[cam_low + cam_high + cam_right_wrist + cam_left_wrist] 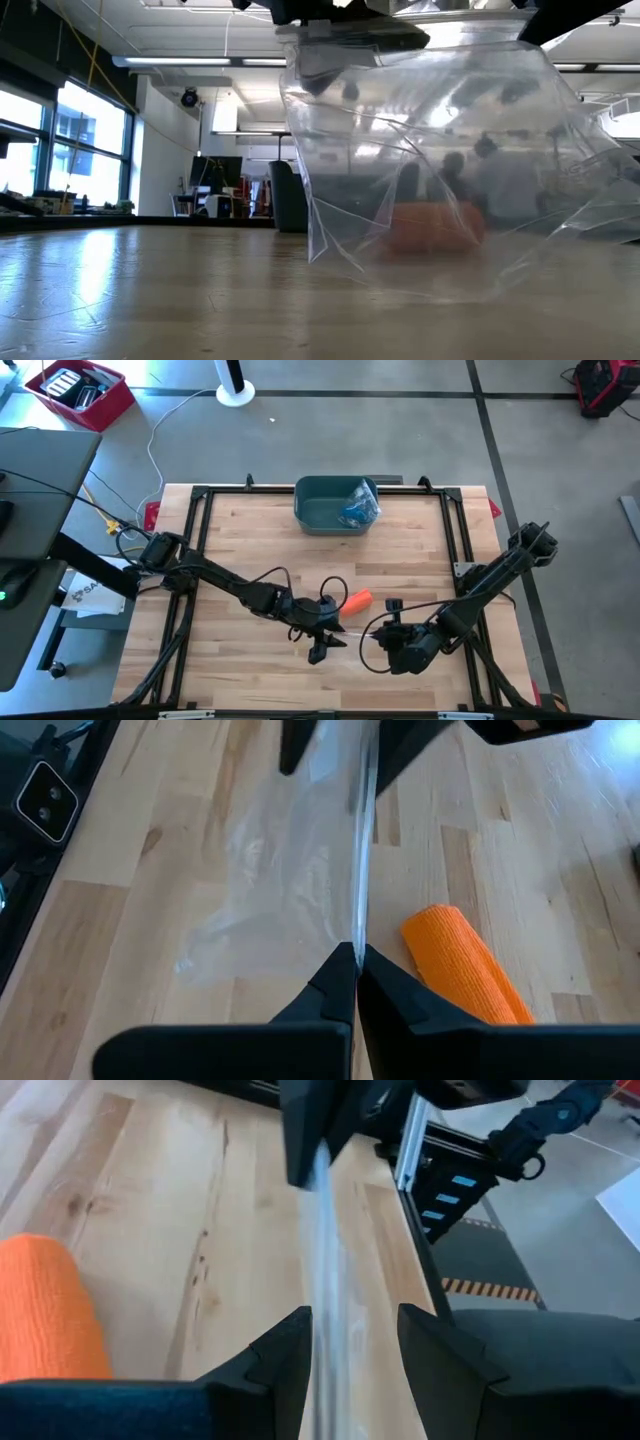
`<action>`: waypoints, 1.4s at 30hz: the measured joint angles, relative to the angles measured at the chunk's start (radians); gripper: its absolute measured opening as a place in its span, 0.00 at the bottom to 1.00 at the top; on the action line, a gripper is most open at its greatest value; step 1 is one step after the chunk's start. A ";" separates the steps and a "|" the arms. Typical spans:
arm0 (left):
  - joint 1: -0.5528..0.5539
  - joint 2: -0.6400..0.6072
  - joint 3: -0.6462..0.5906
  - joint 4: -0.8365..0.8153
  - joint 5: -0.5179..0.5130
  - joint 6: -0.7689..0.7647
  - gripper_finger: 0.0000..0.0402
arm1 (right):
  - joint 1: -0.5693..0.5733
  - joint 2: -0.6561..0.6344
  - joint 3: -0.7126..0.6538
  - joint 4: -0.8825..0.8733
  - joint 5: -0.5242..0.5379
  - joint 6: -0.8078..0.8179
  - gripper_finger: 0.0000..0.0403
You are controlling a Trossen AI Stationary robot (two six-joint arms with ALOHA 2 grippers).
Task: Roll bandage
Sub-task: Put the rolled orange bandage into the transparent zip bag
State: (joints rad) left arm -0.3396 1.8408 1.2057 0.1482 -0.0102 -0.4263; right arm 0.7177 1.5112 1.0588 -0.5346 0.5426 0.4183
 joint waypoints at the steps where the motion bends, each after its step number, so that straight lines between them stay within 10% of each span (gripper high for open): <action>1: -0.003 0.000 0.000 0.001 -0.002 0.000 0.36 | 0.000 0.000 0.000 0.000 0.000 -0.001 0.00; 27: -0.028 -0.031 0.000 -0.055 -0.026 0.003 0.36 | 0.000 0.000 0.000 0.063 0.000 -0.070 0.00; 42: -0.034 -0.204 0.000 -0.167 -0.313 0.109 0.36 | 0.016 0.000 0.000 0.070 0.146 -0.286 0.00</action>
State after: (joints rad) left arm -0.3737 1.6367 1.2060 -0.0189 -0.3230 -0.3171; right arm 0.7341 1.5116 1.0588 -0.4650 0.6885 0.1321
